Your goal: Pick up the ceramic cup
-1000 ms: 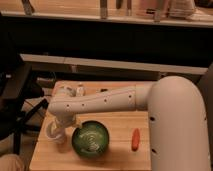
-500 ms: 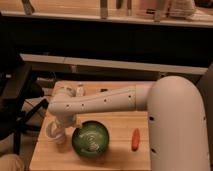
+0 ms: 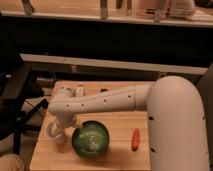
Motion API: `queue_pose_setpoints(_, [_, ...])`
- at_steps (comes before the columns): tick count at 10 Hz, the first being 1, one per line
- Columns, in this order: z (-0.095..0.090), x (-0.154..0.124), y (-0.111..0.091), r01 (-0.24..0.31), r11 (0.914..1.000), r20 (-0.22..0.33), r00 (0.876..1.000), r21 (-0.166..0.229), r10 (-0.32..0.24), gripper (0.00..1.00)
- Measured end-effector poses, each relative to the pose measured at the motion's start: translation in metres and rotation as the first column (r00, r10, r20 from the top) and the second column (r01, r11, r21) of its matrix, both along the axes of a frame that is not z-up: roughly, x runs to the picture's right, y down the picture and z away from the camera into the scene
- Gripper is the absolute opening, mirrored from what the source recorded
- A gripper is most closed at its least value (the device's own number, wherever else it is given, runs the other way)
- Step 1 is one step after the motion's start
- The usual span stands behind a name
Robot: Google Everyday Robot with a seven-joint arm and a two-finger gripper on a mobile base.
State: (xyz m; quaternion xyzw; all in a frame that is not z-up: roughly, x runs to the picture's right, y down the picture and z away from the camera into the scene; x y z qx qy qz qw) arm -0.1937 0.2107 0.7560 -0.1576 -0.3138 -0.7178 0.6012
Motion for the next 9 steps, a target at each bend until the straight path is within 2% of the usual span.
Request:
queue_pose_setpoints(4, [0.0010, 0.0005, 0.0017, 0.005, 1.0000, -0.001, 1.000, -0.004, -0.005, 0.77])
queue_pose_setpoints(6, [0.0011, 0.0003, 0.0033, 0.009, 1.0000, 0.000, 1.000, -0.005, -0.009, 0.64])
queue_pose_setpoints(9, [0.0015, 0.0004, 0.0045, 0.012, 0.9999, 0.002, 1.000, -0.007, -0.012, 0.61])
